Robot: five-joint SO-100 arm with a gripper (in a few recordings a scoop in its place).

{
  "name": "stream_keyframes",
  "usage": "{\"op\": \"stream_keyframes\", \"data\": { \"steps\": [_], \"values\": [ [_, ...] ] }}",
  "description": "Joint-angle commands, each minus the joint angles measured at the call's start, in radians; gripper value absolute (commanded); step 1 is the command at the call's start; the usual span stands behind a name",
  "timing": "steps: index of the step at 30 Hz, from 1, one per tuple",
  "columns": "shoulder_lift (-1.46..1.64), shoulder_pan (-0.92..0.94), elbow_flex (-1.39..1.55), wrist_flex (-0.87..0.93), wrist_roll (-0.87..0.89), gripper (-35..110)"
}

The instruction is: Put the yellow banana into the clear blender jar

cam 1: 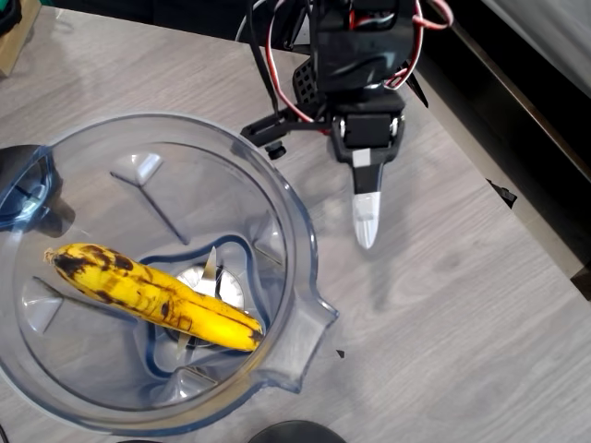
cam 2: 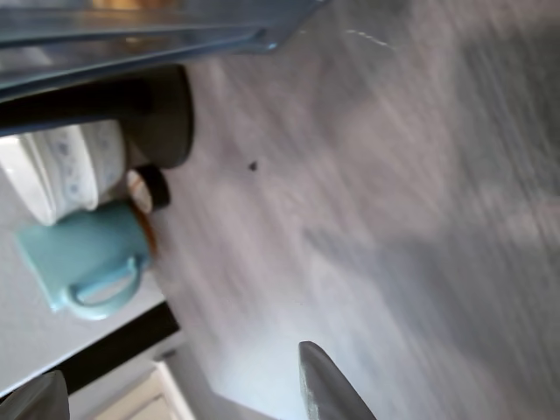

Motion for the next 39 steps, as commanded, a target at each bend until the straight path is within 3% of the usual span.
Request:
{"op": "stream_keyframes", "data": {
  "steps": [1,6,9,17,39],
  "values": [
    [0.132,0.026,0.104,-0.009,-0.017,31],
    [0.190,0.032,0.215,-0.003,-0.017,20],
    [0.190,0.049,0.268,-0.005,-0.021,0],
    [0.190,0.107,0.428,-0.018,-0.023,0],
    [0.190,0.170,0.434,0.034,-0.025,0]
  ]
}}
